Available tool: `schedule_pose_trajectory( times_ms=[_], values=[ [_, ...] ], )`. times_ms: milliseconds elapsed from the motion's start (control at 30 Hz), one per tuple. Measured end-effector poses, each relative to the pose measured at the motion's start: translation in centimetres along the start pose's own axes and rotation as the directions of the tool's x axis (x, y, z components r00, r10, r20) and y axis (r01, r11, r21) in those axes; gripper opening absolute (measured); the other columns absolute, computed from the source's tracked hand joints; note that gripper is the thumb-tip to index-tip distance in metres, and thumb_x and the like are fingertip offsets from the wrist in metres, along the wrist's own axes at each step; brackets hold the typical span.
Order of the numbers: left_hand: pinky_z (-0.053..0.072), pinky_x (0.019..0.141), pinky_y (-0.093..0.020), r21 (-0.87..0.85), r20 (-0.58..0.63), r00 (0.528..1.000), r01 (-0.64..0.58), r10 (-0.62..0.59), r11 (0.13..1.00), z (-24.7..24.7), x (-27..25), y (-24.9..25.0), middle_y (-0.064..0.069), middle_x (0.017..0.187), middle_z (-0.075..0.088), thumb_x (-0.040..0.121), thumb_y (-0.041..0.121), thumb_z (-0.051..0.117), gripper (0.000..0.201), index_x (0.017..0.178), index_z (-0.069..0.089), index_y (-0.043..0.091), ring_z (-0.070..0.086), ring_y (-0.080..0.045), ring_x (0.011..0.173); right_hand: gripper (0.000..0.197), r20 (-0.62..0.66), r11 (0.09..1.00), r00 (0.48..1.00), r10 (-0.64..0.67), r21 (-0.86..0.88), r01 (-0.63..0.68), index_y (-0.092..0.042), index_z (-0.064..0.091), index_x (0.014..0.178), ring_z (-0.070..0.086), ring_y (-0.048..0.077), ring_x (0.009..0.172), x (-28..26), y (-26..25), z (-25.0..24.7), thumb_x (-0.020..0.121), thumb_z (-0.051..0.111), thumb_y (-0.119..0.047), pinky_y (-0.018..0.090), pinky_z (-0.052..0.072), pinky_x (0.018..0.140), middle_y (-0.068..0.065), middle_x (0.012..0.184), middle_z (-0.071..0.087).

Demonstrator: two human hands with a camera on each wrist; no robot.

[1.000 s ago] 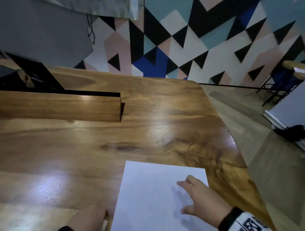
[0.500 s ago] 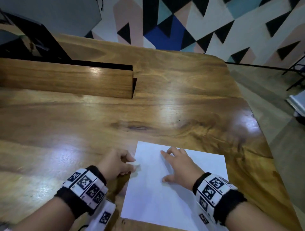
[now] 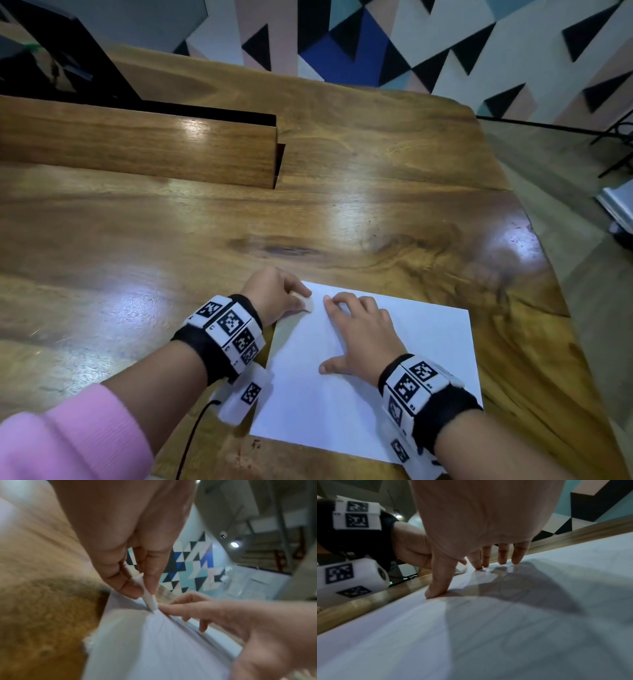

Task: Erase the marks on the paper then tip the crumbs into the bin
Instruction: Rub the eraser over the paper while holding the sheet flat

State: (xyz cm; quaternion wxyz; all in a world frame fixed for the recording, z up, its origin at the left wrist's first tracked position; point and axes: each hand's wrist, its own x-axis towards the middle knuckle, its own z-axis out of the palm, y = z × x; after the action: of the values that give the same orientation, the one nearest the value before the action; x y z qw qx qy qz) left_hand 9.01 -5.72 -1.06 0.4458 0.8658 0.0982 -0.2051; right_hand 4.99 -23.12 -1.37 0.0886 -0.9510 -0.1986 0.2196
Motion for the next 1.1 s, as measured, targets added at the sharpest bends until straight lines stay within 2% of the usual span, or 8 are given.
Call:
schedule_pose_trajectory(
  times_ms=[200, 433, 600, 700, 800, 900, 1000, 1100],
  values=[
    [0.042, 0.064, -0.025, 0.415, 0.071, 0.992, -0.122, 0.102, 0.902, -0.2, -0.3, 1.0, 0.000, 0.073, 0.061, 0.071, 0.016, 0.073, 0.018, 0.088, 0.066, 0.015, 0.055, -0.016, 0.069, 0.108, -0.003, 1.000, 1.000, -0.001, -0.003, 0.001, -0.025, 0.010, 0.151, 0.018, 0.020, 0.132, 0.0, 0.2, 0.2, 0.068, 0.069, -0.061, 0.034, 0.023, 0.104, -0.012, 0.154, 0.010],
    [0.039, 0.066, -0.020, 0.378, 0.040, 0.990, -0.140, 0.135, 0.915, 0.5, -0.4, 1.2, -0.004, 0.080, 0.063, 0.075, 0.016, 0.070, 0.022, 0.096, 0.067, 0.015, 0.054, -0.014, 0.074, 0.108, -0.001, 1.000, 1.000, 0.011, -0.017, -0.011, -0.025, 0.007, 0.151, 0.018, 0.020, 0.134, 0.1, -0.1, 0.1, 0.069, 0.069, -0.060, 0.034, 0.023, 0.105, -0.011, 0.155, 0.009],
    [0.034, 0.057, -0.010, 0.461, 0.180, 0.973, -0.216, 0.147, 0.861, 0.5, -1.7, 0.5, 0.004, 0.078, 0.059, 0.074, 0.017, 0.070, 0.017, 0.091, 0.070, 0.014, 0.052, -0.010, 0.076, 0.108, 0.003, 0.999, 0.999, 0.037, -0.022, -0.037, -0.026, 0.007, 0.151, 0.016, 0.020, 0.136, -0.1, -0.4, 0.1, 0.070, 0.070, -0.058, 0.034, 0.022, 0.107, -0.012, 0.156, 0.008],
    [0.042, 0.068, -0.013, 0.397, 0.089, 0.979, -0.201, 0.181, 0.895, 0.2, -0.8, 1.1, -0.003, 0.087, 0.070, 0.073, 0.017, 0.072, 0.016, 0.087, 0.071, 0.010, 0.062, -0.015, 0.084, 0.107, 0.003, 0.999, 0.999, 0.043, -0.007, -0.043, -0.027, 0.007, 0.151, 0.016, 0.020, 0.136, 0.0, -0.3, 0.2, 0.070, 0.070, -0.059, 0.034, 0.022, 0.106, -0.013, 0.155, 0.009],
    [0.034, 0.051, 0.000, 0.381, 0.003, 0.978, -0.192, 0.207, 0.904, 0.5, -0.3, 1.8, -0.007, 0.081, 0.067, 0.074, 0.017, 0.071, 0.020, 0.092, 0.070, 0.010, 0.058, -0.017, 0.077, 0.107, 0.002, 0.999, 0.999, 0.040, 0.005, -0.040, -0.028, 0.009, 0.151, 0.016, 0.020, 0.135, -0.1, -0.1, 0.3, 0.069, 0.069, -0.060, 0.035, 0.021, 0.106, -0.014, 0.155, 0.010],
    [0.034, 0.052, -0.007, 0.371, 0.023, 0.990, -0.137, 0.139, 0.918, 0.9, -1.1, 1.0, -0.003, 0.071, 0.061, 0.071, 0.012, 0.073, 0.011, 0.082, 0.071, 0.012, 0.061, -0.021, 0.076, 0.106, -0.022, 0.998, 0.999, 0.045, 0.048, -0.044, -0.026, 0.012, 0.151, 0.016, 0.018, 0.136, -0.2, 0.2, 0.7, 0.068, 0.070, -0.060, 0.033, 0.019, 0.107, -0.015, 0.156, 0.011],
    [0.041, 0.059, -0.021, 0.405, 0.179, 0.982, -0.131, 0.062, 0.905, 0.9, -2.6, 0.1, 0.005, 0.063, 0.057, 0.071, 0.008, 0.073, 0.008, 0.073, 0.070, 0.016, 0.054, -0.015, 0.066, 0.106, -0.035, 0.997, 0.998, 0.047, 0.070, -0.045, -0.024, 0.015, 0.150, 0.016, 0.017, 0.137, -0.4, 0.3, 1.0, 0.068, 0.070, -0.059, 0.033, 0.018, 0.108, -0.014, 0.156, 0.011],
    [0.041, 0.061, -0.025, 0.301, 0.081, 0.991, -0.122, 0.103, 0.946, 0.1, -1.9, 0.1, 0.005, 0.059, 0.055, 0.072, 0.007, 0.072, 0.012, 0.083, 0.070, 0.009, 0.052, -0.016, 0.064, 0.106, -0.022, 0.999, 0.999, 0.030, 0.022, -0.029, -0.027, 0.014, 0.150, 0.017, 0.019, 0.135, -0.4, 0.4, 0.9, 0.067, 0.069, -0.063, 0.036, 0.020, 0.106, -0.013, 0.155, 0.012]
  ],
)
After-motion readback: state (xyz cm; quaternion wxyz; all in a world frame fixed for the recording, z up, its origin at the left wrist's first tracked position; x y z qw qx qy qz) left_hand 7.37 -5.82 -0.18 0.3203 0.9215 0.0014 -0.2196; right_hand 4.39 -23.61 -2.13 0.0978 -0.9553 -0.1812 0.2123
